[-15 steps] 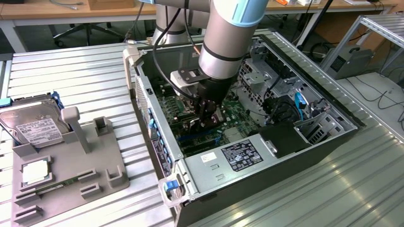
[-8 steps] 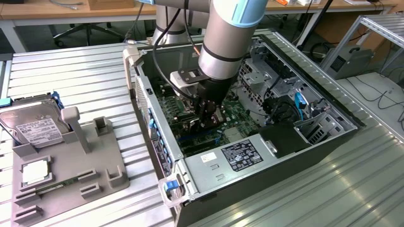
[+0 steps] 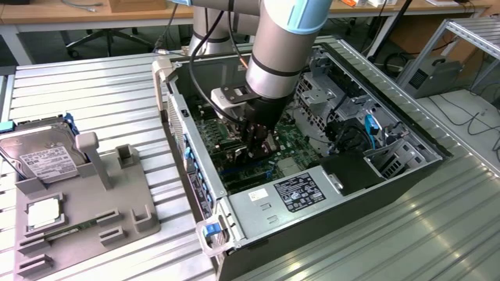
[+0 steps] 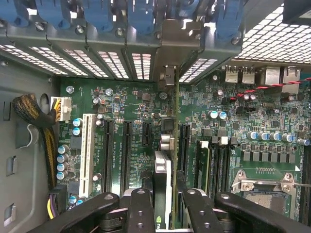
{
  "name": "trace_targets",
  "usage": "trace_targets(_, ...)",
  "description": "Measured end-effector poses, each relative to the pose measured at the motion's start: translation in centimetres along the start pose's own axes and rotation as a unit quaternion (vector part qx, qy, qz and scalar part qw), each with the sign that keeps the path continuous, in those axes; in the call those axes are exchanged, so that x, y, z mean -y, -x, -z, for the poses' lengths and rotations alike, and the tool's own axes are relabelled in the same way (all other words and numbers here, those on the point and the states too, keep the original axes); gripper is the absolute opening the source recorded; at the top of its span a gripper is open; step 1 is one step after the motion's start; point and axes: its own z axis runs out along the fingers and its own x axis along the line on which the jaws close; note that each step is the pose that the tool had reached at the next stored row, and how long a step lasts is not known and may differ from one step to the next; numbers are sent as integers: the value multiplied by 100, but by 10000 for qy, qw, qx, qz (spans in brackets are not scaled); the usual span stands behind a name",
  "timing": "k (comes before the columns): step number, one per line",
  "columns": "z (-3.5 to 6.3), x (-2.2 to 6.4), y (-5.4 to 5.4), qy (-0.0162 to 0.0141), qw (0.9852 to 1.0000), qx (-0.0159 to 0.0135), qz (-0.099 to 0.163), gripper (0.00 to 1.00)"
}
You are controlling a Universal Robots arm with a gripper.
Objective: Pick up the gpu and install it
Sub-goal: 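Insert the gpu into the slot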
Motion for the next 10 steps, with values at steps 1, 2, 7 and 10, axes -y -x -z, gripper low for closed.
trace_targets(1,0,3,0,0,10000,0,0,27)
trace_targets(2,0,4,0,0,10000,0,-1,27)
trace_targets(7,-1,3,0,-19,10000,-2,1,27)
trace_targets(10,-4,-4,0,-28,10000,-2,1,27)
